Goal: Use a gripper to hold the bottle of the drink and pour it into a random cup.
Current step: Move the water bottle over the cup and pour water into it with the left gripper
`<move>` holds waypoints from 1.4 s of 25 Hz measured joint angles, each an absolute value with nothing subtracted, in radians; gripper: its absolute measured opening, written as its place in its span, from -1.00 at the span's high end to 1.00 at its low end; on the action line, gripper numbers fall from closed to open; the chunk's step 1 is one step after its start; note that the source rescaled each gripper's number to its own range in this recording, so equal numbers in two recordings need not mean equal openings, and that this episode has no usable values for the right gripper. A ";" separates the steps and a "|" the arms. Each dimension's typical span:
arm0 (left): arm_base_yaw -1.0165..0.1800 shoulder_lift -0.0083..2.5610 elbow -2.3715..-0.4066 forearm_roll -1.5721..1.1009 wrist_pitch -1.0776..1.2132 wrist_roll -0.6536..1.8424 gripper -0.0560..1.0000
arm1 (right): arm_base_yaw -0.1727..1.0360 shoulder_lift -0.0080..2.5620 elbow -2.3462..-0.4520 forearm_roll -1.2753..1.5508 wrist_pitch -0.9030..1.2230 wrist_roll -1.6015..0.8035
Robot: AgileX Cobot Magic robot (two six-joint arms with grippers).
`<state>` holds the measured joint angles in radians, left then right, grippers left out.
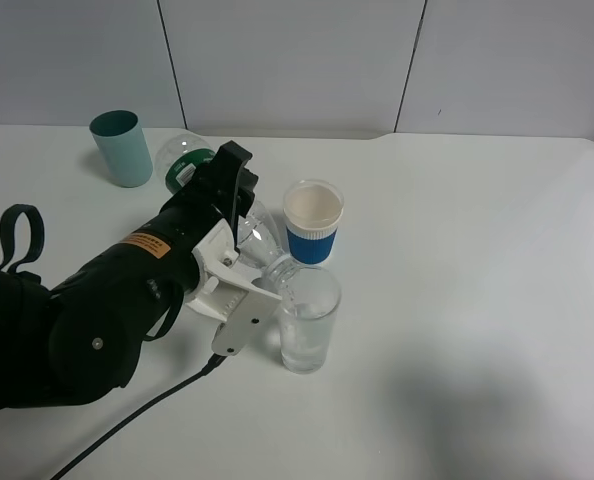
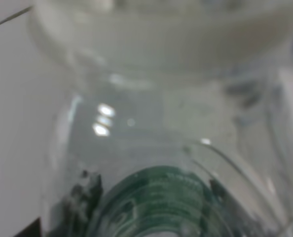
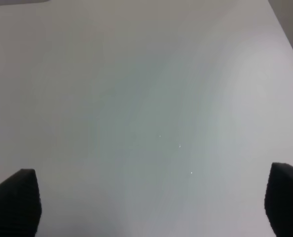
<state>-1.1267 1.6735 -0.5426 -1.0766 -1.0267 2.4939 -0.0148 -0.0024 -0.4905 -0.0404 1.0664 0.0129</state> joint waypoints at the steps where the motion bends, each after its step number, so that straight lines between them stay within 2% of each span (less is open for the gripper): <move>1: -1.127 1.673 -0.543 -1.077 -1.027 2.494 0.85 | -0.015 -0.002 -0.491 -0.040 1.066 0.013; 35: -1.127 1.673 -0.548 -1.077 -1.034 2.527 0.85 | -0.015 -0.002 -0.491 -0.040 1.066 0.013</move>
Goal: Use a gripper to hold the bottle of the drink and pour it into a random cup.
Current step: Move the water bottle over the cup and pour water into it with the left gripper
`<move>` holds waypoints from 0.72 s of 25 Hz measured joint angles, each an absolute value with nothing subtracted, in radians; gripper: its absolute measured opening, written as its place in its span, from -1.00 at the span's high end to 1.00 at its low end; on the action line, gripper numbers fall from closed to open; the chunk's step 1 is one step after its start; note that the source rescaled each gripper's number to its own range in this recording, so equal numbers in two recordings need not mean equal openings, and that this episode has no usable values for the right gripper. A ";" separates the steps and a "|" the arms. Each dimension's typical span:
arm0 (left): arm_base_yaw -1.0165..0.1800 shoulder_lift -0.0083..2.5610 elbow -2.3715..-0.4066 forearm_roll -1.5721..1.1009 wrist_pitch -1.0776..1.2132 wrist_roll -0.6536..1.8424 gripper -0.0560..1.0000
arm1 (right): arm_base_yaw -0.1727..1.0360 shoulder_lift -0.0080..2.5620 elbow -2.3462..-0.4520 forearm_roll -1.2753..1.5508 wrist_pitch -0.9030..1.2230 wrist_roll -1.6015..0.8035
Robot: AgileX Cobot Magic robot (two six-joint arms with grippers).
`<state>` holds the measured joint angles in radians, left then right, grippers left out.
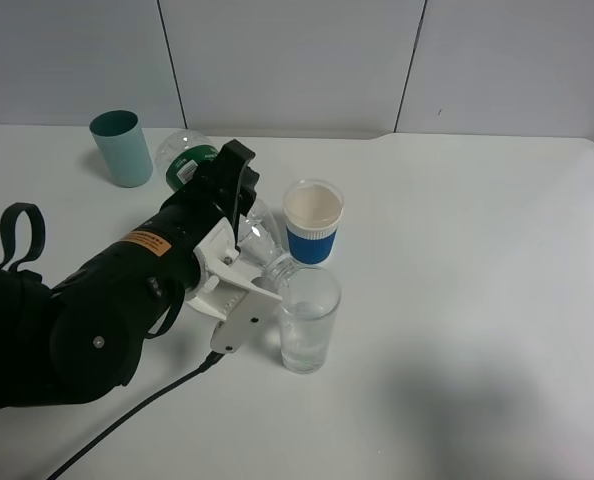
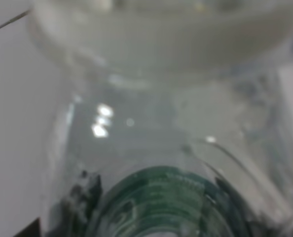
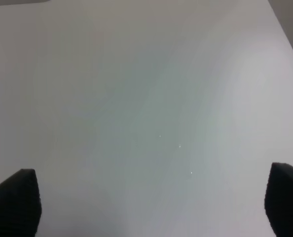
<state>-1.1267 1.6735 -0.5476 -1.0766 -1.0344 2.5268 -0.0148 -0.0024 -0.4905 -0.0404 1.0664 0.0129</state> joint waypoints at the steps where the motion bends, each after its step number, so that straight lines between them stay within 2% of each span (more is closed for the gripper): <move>1: -1.127 1.673 -0.548 -1.077 -1.034 2.527 0.85 | -0.015 -0.002 -0.491 -0.040 1.066 0.013; 18: -1.127 1.673 -0.548 -1.077 -1.037 2.538 0.85 | -0.015 -0.002 -0.491 -0.040 1.066 0.013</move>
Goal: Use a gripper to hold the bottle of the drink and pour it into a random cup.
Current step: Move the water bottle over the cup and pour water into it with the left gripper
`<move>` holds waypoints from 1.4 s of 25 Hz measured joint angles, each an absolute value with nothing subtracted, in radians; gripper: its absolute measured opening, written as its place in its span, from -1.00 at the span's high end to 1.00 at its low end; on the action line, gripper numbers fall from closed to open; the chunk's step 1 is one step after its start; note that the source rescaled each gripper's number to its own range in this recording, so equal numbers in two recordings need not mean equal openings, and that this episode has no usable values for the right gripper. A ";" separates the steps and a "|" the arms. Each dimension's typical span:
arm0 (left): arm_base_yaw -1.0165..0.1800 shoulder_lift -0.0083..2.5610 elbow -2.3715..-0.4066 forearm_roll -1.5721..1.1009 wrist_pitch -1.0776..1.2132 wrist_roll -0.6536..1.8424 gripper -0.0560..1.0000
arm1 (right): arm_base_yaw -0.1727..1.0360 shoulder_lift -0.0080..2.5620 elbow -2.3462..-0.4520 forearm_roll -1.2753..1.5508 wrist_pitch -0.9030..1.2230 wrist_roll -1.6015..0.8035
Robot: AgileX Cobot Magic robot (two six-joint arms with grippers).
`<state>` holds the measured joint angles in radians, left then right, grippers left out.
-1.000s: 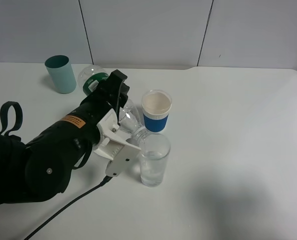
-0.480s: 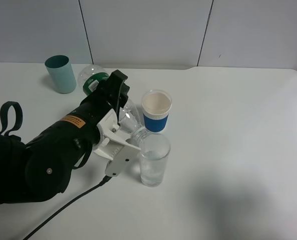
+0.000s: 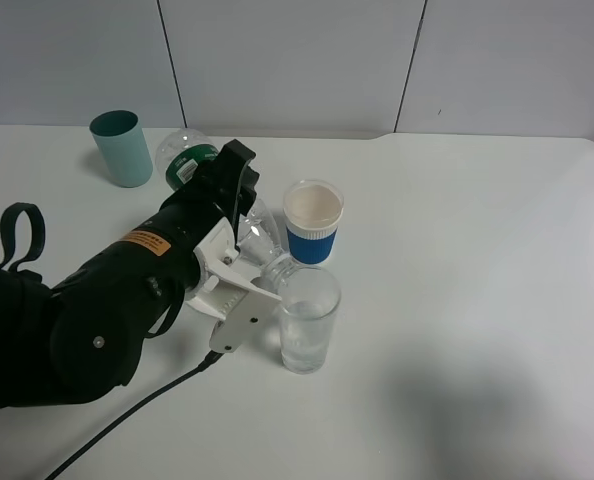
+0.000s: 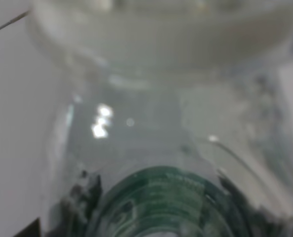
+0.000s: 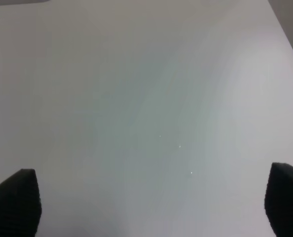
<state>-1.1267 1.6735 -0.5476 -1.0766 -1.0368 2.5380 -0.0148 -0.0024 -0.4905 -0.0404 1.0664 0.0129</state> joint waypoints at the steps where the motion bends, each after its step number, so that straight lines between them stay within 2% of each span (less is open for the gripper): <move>1: -1.127 1.673 -0.548 -1.077 -1.037 2.538 0.85 | -0.015 -0.002 -0.491 -0.040 1.066 0.013; 35: -1.127 1.673 -0.549 -1.067 -1.037 2.558 0.85 | -0.015 -0.002 -0.491 -0.040 1.066 0.013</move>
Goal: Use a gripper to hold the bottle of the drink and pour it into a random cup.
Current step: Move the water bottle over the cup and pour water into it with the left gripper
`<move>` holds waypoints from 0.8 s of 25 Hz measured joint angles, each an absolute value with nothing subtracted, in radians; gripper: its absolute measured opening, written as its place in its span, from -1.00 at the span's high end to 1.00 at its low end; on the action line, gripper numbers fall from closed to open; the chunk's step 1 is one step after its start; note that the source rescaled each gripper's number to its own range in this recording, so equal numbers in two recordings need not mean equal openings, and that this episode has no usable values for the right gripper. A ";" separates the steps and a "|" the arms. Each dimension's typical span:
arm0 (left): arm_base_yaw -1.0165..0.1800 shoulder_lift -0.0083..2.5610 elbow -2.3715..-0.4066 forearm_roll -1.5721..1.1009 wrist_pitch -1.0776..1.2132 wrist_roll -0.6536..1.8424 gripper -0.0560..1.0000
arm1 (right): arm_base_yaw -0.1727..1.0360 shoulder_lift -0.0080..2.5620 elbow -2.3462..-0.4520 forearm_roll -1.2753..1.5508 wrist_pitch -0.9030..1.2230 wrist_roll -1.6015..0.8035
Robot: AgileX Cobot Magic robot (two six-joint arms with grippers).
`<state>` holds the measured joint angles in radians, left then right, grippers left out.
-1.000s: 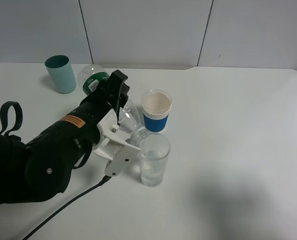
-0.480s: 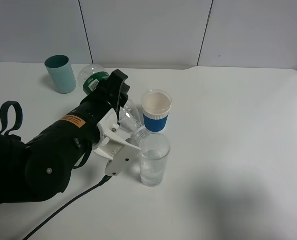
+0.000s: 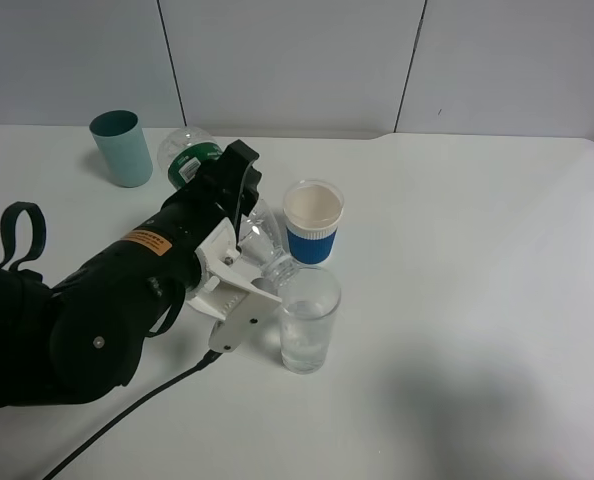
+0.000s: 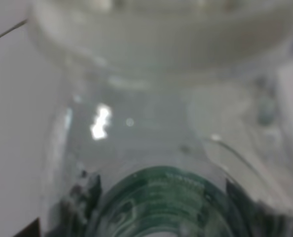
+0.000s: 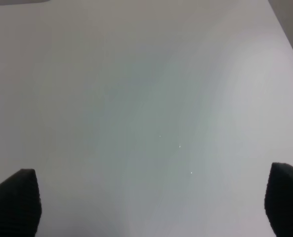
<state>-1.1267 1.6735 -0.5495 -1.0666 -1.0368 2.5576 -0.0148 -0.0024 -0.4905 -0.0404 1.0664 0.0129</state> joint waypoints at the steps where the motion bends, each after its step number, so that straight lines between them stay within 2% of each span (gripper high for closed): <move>1: -1.127 1.673 -0.549 -1.067 -1.037 2.558 0.85 | -0.015 -0.002 -0.491 -0.040 1.066 0.013; 20: -1.128 1.671 -0.549 -1.045 -1.057 2.650 0.85 | -0.015 -0.002 -0.491 -0.040 1.066 0.013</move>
